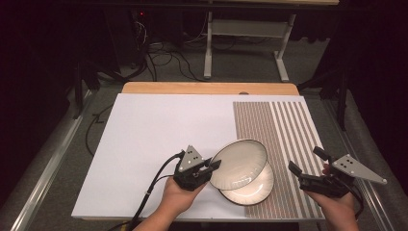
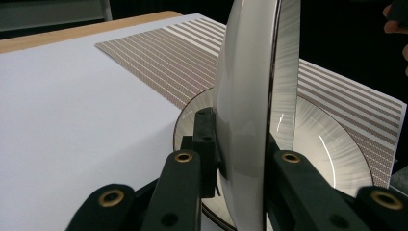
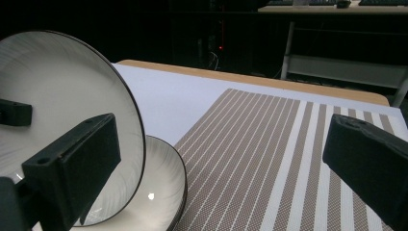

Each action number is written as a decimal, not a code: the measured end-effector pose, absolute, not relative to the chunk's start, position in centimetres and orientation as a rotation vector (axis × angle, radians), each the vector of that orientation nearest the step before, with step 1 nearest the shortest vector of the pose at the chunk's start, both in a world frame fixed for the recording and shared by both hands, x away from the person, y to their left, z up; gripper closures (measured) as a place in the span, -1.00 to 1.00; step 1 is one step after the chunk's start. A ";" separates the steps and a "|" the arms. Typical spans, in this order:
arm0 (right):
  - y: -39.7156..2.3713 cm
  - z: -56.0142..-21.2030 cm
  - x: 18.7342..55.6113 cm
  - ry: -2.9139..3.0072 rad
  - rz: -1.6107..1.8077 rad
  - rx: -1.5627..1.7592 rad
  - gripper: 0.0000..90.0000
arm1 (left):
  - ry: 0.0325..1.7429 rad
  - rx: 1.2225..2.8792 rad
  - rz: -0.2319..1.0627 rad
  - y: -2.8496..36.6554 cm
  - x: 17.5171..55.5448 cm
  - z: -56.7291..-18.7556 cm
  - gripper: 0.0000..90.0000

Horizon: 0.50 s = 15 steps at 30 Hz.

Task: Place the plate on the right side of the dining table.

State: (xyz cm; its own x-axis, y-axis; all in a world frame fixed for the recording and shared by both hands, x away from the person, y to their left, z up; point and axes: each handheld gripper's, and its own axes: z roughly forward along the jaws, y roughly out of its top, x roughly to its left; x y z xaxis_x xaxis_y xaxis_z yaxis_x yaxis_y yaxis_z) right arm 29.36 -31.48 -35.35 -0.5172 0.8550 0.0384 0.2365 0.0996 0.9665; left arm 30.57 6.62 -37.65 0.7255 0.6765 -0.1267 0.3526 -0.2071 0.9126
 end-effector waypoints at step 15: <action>-28.2 -35.8 30.7 1.964 1.437 1.008 -0.90 | 0.799 1.832 0.350 6.6 30.7 -37.7 0.77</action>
State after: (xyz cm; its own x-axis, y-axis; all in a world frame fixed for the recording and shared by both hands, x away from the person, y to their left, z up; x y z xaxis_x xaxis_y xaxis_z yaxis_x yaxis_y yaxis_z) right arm 30.71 -28.18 -35.85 -0.5998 0.7996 0.0292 0.2699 0.1678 0.9482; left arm 30.70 6.65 -37.74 0.7332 0.6678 -0.1282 0.3581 -0.2189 0.9076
